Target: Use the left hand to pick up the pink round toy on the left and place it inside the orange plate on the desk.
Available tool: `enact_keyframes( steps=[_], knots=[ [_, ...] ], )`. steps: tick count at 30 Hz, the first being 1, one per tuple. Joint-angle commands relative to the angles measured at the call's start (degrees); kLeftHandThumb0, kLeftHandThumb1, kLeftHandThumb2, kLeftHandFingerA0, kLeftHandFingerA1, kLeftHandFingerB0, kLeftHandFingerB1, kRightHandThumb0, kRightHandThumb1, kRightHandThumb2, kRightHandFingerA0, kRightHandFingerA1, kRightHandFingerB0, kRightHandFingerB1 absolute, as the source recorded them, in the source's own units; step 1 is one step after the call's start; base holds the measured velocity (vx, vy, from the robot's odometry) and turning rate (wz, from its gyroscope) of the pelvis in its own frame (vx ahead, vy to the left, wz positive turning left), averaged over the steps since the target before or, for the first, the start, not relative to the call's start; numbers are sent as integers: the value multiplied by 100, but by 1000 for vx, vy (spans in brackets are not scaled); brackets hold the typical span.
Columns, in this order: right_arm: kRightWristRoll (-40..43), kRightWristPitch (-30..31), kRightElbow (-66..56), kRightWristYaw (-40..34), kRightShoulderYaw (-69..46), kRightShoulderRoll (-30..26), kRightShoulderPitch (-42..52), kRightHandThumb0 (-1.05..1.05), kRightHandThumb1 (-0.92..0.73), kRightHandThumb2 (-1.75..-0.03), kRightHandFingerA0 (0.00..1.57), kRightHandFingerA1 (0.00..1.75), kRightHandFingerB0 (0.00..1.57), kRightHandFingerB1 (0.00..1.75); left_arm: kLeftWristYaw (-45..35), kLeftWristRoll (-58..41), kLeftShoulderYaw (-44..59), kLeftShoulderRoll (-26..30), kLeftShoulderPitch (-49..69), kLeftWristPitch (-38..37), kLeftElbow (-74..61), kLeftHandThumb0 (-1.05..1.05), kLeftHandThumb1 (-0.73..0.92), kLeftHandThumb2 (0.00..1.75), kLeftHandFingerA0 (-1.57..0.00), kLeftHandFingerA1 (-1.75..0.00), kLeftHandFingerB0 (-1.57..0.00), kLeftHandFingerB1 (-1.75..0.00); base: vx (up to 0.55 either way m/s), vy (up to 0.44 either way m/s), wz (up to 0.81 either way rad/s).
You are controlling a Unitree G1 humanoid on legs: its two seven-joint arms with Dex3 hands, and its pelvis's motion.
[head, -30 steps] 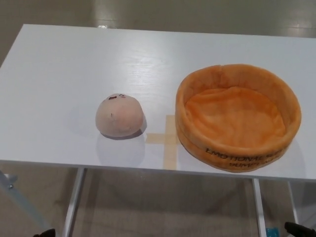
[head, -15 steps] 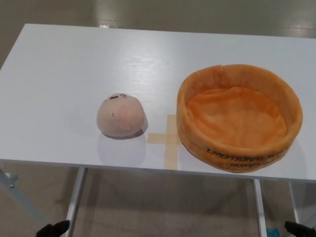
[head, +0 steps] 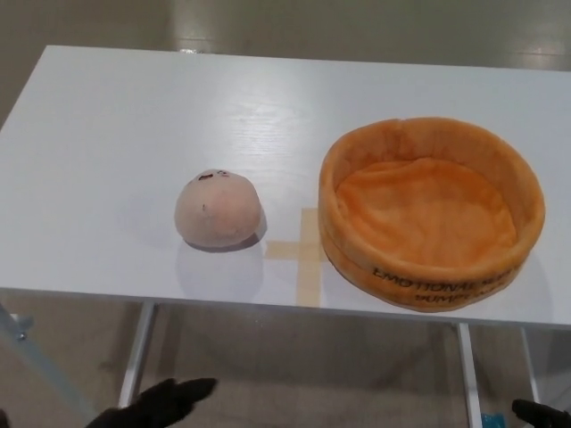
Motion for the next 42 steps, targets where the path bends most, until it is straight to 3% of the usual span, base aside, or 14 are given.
enact_keyframes(
  steps=[1,6,7,19,22,23,24,26,27,31,32,39,40,42],
  knots=[
    [18,-94,61,-105,19,-1,-42,-23,-29,-108,33,121,12,102,-1585,-1162,-763,836,490,596,-2728,-27,40,91,-2,-51,0,-47,0,0,0],
    [27,-71,67,-101,10,-11,-70,-21,-29,-106,33,123,14,102,-1589,-1319,-835,870,272,245,-3029,-29,36,90,-1,-50,0,-47,0,0,0],
    [32,-79,62,-94,8,-6,-71,-29,-29,-110,41,124,16,100,-1560,-1373,-797,874,221,207,-3137,-53,43,71,-8,-31,-7,-35,0,0,0],
    [16,-71,66,-91,60,-26,-52,-20,-29,-109,34,125,13,106,-1098,-1778,-92,423,-1256,897,-3090,-37,50,56,-10,-28,-22,-29,0,0,0],
    [34,-78,75,-71,50,-31,-59,-23,-30,-107,42,121,16,101,-718,-1358,143,125,-2189,1127,-2343,-35,48,55,-10,-30,-23,-30,0,0,0],
    [37,-76,77,-61,49,-30,-55,-17,-31,-102,50,84,29,71,-622,-1244,211,55,-2458,1208,-2098,-34,47,56,-9,-30,-22,-30,0,0,0],
    [35,-73,81,-49,52,-32,-50,-17,-31,-102,50,84,29,71,-571,-1178,261,-4,-2644,1232,-1903,-34,47,56,-9,-30,-22,-30,0,0,0],
    [12,-36,86,-79,72,-38,-60,-17,-31,-102,51,84,29,72,-453,-1018,331,-94,-2903,1178,-1568,-38,41,61,-9,-36,-19,-34,0,0,0],
    [9,-22,88,-88,77,-39,-67,-24,-30,-106,40,119,15,100,-384,-891,373,-154,-3077,1100,-1322,-40,41,60,-11,-36,-21,-34,0,0,0],
    [56,-55,88,-58,44,-31,-79,-20,-28,-109,38,120,15,98,-178,-443,415,-286,-3573,683,-475,-47,38,63,-8,-32,-19,-36,0,0,0],
    [64,-60,88,-68,37,-28,-83,-22,-28,-107,41,122,16,102,-20,-175,372,-310,-3754,513,-95,-25,33,86,-2,-51,0,-46,0,0,0],
    [21,-68,85,-101,73,-28,-73,-18,-26,-109,43,127,15,104,796,927,37,-335,-4257,-197,1353,-24,33,86,-2,-51,0,-46,0,0,0],
    [23,-76,87,-90,71,-28,-68,-21,-24,-115,42,133,15,112,928,1046,-27,-360,-4307,-223,1551,-41,35,59,-8,-35,-20,-34,0,0,0],
    [32,-84,92,-60,64,-31,-62,-20,-24,-114,39,127,15,106,1158,1228,-140,-410,-4421,-316,1961,-40,35,58,-11,-35,-23,-34,0,0,0]
  ],
)
